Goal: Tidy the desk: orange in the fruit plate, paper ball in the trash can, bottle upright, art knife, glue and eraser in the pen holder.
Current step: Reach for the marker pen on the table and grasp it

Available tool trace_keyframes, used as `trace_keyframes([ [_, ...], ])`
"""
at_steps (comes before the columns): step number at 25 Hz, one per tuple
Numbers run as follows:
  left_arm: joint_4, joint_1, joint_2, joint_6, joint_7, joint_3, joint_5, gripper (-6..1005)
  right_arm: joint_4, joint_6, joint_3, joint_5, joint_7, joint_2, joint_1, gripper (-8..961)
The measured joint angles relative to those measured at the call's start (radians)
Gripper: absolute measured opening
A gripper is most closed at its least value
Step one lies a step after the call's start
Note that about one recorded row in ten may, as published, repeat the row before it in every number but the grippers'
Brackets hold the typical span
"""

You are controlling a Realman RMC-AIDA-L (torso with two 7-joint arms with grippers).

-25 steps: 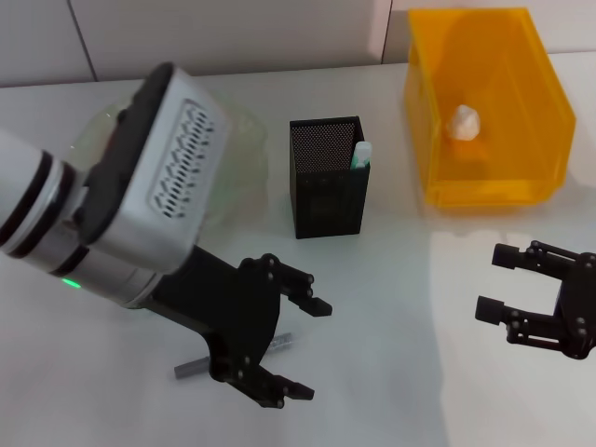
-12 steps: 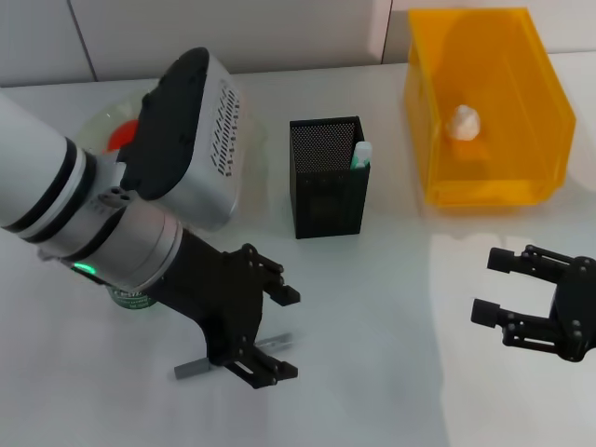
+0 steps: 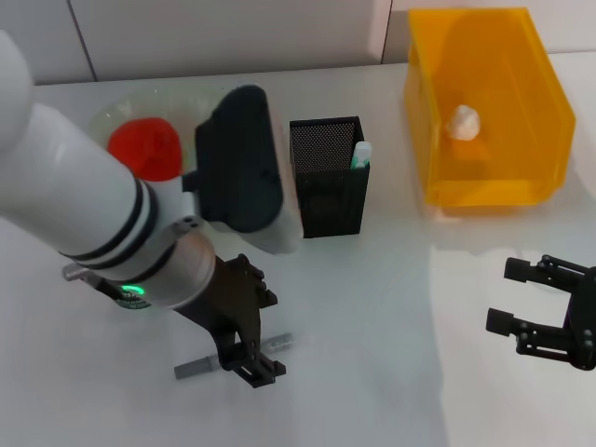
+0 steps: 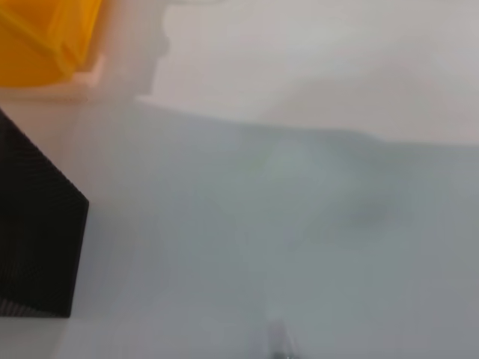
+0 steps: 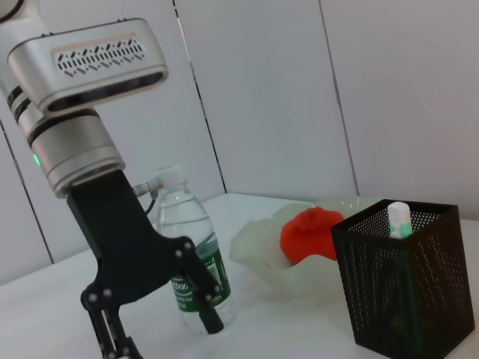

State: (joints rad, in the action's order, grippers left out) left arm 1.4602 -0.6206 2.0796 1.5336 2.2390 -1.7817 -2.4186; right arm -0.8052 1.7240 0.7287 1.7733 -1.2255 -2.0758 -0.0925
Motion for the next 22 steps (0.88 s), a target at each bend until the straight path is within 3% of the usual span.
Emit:
trace_keyframes([
  [6, -0.001, -0.032, 0.000, -0.015, 0.075, -0.070, -0.027, 766, 0.021, -0.002, -0.009, 0.002, 0.009, 0.000, -0.007, 787],
  [13, -0.006, -0.036, 0.001, -0.023, 0.078, -0.073, -0.027, 761, 0.029, -0.008, -0.011, 0.015, 0.009, 0.000, -0.010, 787],
  [14, -0.048, -0.051, 0.000, -0.045, 0.080, -0.081, -0.032, 760, 0.029, -0.009, -0.011, 0.016, 0.009, 0.000, -0.010, 787],
  [22, -0.050, -0.044, 0.000, 0.038, 0.108, -0.083, -0.109, 754, 0.030, -0.009, -0.011, 0.017, 0.009, -0.002, -0.010, 787],
])
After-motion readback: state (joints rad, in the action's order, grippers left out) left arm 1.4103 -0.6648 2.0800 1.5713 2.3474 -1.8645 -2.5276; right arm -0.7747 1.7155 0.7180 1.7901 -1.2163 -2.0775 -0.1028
